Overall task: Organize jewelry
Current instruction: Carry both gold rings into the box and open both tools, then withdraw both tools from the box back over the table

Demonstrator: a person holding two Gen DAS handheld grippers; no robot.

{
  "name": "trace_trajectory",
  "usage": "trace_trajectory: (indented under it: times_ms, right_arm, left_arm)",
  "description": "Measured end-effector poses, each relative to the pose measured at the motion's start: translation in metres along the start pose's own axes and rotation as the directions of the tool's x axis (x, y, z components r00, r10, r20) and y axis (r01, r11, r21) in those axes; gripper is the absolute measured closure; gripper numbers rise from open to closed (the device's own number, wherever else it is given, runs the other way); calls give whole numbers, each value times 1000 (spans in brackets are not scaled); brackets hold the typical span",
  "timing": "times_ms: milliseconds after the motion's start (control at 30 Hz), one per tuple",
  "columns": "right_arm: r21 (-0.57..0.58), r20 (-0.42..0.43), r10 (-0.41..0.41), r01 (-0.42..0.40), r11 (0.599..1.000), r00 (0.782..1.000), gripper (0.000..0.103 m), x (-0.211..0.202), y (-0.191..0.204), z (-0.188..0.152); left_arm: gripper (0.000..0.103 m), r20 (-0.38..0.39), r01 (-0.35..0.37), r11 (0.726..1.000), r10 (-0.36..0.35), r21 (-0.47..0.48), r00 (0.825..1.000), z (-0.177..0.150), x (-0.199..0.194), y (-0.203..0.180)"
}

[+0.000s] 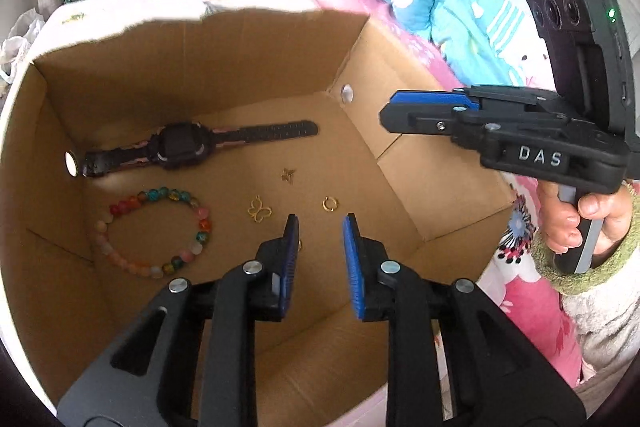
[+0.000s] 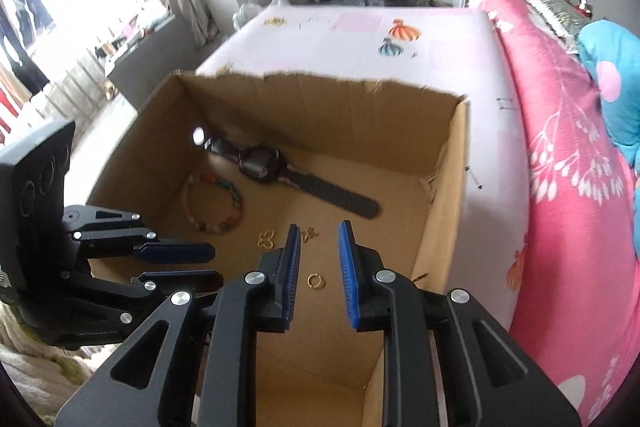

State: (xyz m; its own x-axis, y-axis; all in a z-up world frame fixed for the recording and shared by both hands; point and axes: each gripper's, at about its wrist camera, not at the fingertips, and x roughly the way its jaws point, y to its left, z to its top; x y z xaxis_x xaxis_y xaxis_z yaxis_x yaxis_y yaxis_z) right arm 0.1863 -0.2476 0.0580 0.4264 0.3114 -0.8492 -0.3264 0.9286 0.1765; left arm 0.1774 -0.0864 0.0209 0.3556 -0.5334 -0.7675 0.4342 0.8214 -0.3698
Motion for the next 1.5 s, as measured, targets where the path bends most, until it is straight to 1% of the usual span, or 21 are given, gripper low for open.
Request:
trace_trajectory:
  times_ms: [67, 100, 133, 233, 267, 367, 400, 467, 533, 567, 633, 700, 833, 900, 933, 1000, 1033, 1133, 1300, 1400, 1500]
  right_arm:
    - [10, 41, 4, -5, 1000, 999, 77, -13, -1, 0]
    - [12, 71, 7, -8, 1000, 997, 68, -22, 0, 0]
    - [13, 96, 8, -9, 1000, 995, 61, -30, 1, -1]
    - [20, 196, 4, -8, 1000, 981, 51, -61, 7, -8]
    - [25, 227, 7, -13, 1000, 974, 50, -71, 10, -12]
    - [35, 309, 29, -41, 999, 951, 49, -97, 18, -28]
    - [37, 337, 42, -58, 998, 941, 48, -106, 21, -37]
    - [37, 374, 68, -88, 995, 925, 47, -117, 28, -54]
    - [35, 405, 96, -120, 992, 909, 47, -125, 35, -75]
    - [35, 410, 108, -134, 990, 906, 47, -126, 38, -83]
    - [35, 407, 137, -165, 986, 903, 47, -123, 47, -102]
    - [39, 386, 159, -188, 981, 909, 47, -113, 56, -122]
    - [84, 282, 224, -256, 963, 933, 47, -68, 75, -154]
    - [135, 215, 258, -291, 947, 942, 47, -42, 80, -165]
    - [153, 189, 267, -297, 942, 945, 50, -31, 83, -168]
    - [182, 119, 259, -277, 943, 959, 57, -6, 91, -175]
    - [191, 89, 254, -266, 945, 963, 60, 6, 93, -177]
    - [208, 53, 224, -230, 951, 973, 68, 24, 93, -179]
    - [247, 47, 143, -150, 957, 989, 70, 33, 72, -174]
    - [270, 57, 108, -120, 956, 992, 73, 35, 56, -170]
    - [280, 73, 67, -85, 956, 995, 73, 34, 42, -166]
  left_arm:
    - [81, 36, 1, 1000, -1, -5, 999, 1, -11, 0]
    - [80, 59, -1, 1000, 1, -8, 998, 1, -19, 0]
    - [78, 76, -3, 1000, 3, -10, 997, 0, -26, 0]
    - [70, 143, -17, 1000, 19, -17, 990, -8, -53, -2]
    - [68, 168, -23, 1000, 26, -21, 985, -14, -65, -2]
    - [58, 221, -48, 999, 52, -25, 974, -31, -93, -4]
    - [56, 233, -55, 998, 60, -25, 971, -36, -100, -3]
    - [49, 264, -86, 996, 88, -19, 960, -55, -119, -4]
    - [46, 286, -120, 993, 118, -12, 951, -74, -134, -4]
    - [43, 293, -137, 991, 134, -10, 947, -84, -139, -4]
    - [41, 296, -170, 985, 164, -6, 941, -103, -146, -3]
    - [40, 286, -208, 978, 199, -1, 937, -121, -146, -4]
    - [40, 219, -279, 960, 274, -7, 937, -148, -119, -4]
    - [40, 201, -311, 950, 306, -10, 930, -156, -103, -4]
    - [40, 193, -334, 943, 328, -6, 925, -159, -95, -4]
    - [40, 176, -372, 928, 365, 6, 914, -161, -82, -6]
    - [41, 171, -380, 925, 372, 21, 913, -161, -75, -7]
    - [48, 160, -387, 920, 374, 62, 914, -160, -59, -12]
    - [57, 168, -361, 925, 340, 120, 925, -156, -43, -19]
    - [65, 167, -340, 927, 314, 158, 935, -150, -30, -23]
    - [73, 161, -334, 924, 306, 189, 938, -147, -19, -27]
